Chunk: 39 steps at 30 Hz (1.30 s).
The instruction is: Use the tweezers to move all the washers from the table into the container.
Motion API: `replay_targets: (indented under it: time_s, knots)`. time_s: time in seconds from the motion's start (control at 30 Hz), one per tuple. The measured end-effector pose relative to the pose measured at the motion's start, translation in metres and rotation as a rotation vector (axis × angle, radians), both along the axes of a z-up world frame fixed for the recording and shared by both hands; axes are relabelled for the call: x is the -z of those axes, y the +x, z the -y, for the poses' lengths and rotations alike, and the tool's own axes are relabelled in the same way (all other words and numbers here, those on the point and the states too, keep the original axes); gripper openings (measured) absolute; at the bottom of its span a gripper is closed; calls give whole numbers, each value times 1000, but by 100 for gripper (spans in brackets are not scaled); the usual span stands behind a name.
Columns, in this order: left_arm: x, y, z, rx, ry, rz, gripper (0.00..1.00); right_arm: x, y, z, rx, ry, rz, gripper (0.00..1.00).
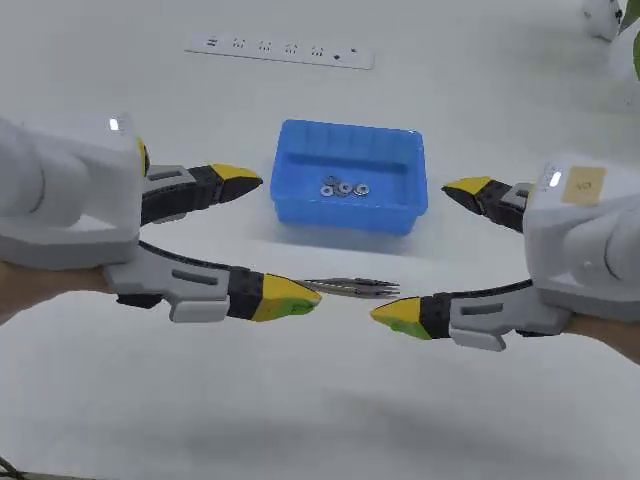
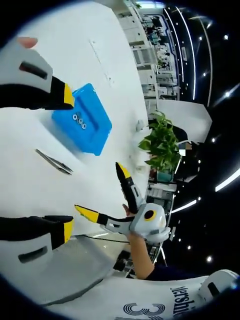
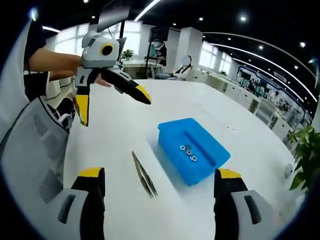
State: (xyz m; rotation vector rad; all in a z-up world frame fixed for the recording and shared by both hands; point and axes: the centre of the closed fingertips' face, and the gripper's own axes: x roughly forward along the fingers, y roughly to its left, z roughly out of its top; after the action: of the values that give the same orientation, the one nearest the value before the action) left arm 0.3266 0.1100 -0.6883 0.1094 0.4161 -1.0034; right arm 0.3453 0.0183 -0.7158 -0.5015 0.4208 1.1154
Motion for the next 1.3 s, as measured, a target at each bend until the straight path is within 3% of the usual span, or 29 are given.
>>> replay_targets:
  time_s: [0.07,0.17,0.2,0.3,0.43,0.53,0.67,0.77,1.03,1.17,1.3]
  knots:
    - [-4,-3,-1,8,16,-3,100,-2,-3,3,2,-2,9,99]
    - [-14,-10,1,22,-2,-3,100,-11,-7,5,-1,28,34,100]
    - [-18,-10,2,21,-1,19,100,-16,-9,8,3,35,50,100]
    - [-22,-14,2,28,18,28,100,-21,-14,12,7,60,27,100]
    - [-22,-18,0,25,42,40,100,-18,-21,19,-1,36,11,100]
    - [-17,-24,-4,31,68,27,100,-12,-29,23,-34,-8,16,100]
    - [-13,-31,-7,38,91,19,100,-12,-34,23,-48,-12,3,100]
    - [-13,-32,-8,32,101,21,100,-13,-34,22,-52,-25,11,100]
    - [-31,-25,-6,6,99,78,100,-26,-32,13,-56,-12,41,100]
    - [-31,-27,-3,14,124,64,100,-31,-32,12,-44,5,51,100]
    - [-33,-28,-2,18,123,71,100,-32,-34,14,-42,0,57,100]
